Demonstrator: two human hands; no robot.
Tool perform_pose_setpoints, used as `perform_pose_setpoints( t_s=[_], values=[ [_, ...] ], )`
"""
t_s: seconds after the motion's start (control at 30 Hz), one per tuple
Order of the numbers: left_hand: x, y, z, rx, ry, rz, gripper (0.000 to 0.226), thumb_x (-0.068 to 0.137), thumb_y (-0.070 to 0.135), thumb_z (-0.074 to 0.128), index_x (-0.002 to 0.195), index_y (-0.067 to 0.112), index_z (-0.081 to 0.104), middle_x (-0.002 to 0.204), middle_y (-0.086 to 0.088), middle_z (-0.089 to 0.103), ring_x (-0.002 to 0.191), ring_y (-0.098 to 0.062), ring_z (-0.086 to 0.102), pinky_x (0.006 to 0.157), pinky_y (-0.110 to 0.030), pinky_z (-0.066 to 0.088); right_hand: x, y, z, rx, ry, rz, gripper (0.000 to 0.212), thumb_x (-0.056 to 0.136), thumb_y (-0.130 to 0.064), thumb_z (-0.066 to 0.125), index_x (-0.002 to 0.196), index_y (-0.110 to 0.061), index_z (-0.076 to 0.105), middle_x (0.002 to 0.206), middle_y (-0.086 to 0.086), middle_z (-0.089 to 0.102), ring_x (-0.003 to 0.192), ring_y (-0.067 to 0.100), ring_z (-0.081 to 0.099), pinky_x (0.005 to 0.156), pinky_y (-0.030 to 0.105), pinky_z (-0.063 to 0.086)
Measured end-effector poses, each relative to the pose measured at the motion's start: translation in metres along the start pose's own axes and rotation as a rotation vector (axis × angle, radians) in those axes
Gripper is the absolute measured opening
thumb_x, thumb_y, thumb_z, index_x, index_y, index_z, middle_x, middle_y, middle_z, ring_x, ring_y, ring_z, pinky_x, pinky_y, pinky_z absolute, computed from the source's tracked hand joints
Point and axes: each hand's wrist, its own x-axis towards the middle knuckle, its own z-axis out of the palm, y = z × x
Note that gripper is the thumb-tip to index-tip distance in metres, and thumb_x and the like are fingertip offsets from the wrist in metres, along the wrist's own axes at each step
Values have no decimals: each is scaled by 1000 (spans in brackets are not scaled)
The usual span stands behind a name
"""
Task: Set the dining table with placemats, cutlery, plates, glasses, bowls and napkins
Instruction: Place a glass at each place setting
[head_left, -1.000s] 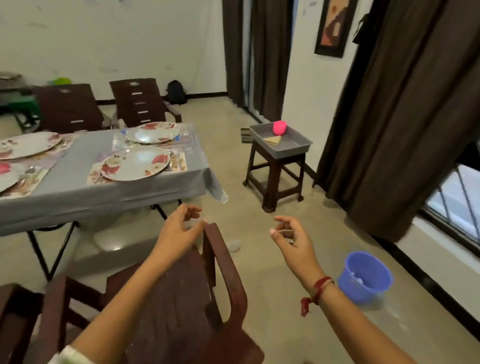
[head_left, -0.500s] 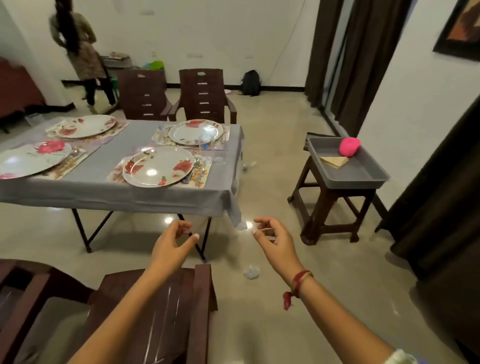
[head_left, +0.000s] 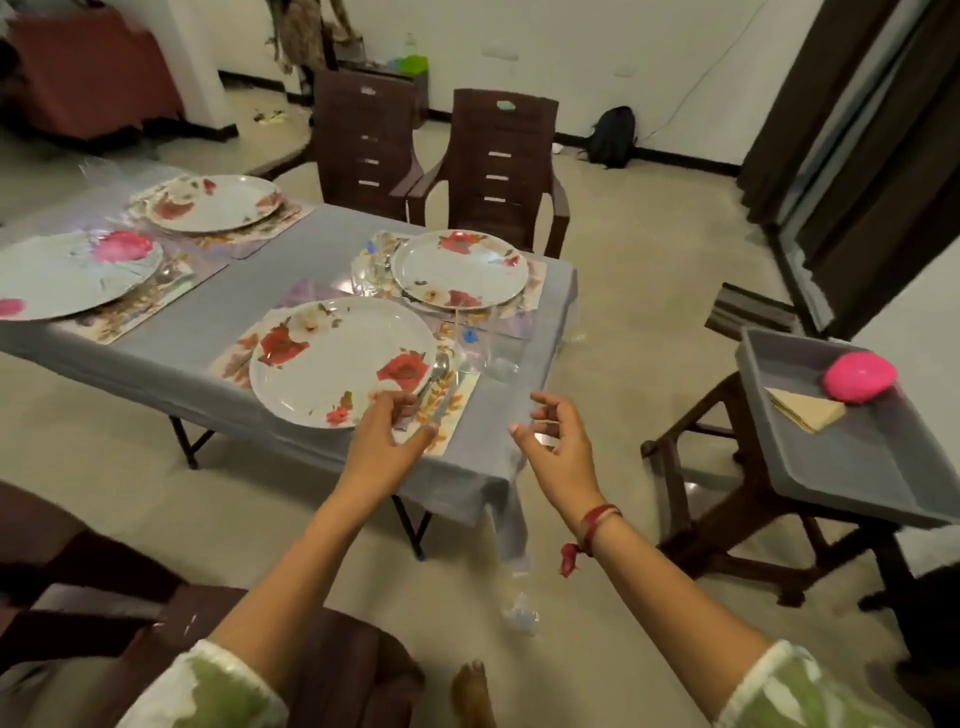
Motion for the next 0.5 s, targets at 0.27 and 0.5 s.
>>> perform_pose_setpoints(
  t_s=[0.27, 0.5],
  values=[
    [172, -16, 35, 322, -168, 30, 99, 64, 45, 84, 144, 23, 30, 149, -3, 34, 139, -25, 27, 114, -43, 27, 139, 50, 13, -31, -18, 123, 94, 70, -27, 83, 144, -28, 25, 141, 0, 34, 125, 13, 39, 103, 33, 42],
    [249, -34, 58, 459, -342, 35, 134, 35, 78, 64, 150, 27, 17, 158, -5, 13, 147, -32, -3, 116, -52, 2, 211, 83, 27, -117, -238, 181, 124, 63, -23, 88, 151, -26, 2, 159, 1, 12, 145, 20, 15, 115, 39, 25]
  ],
)
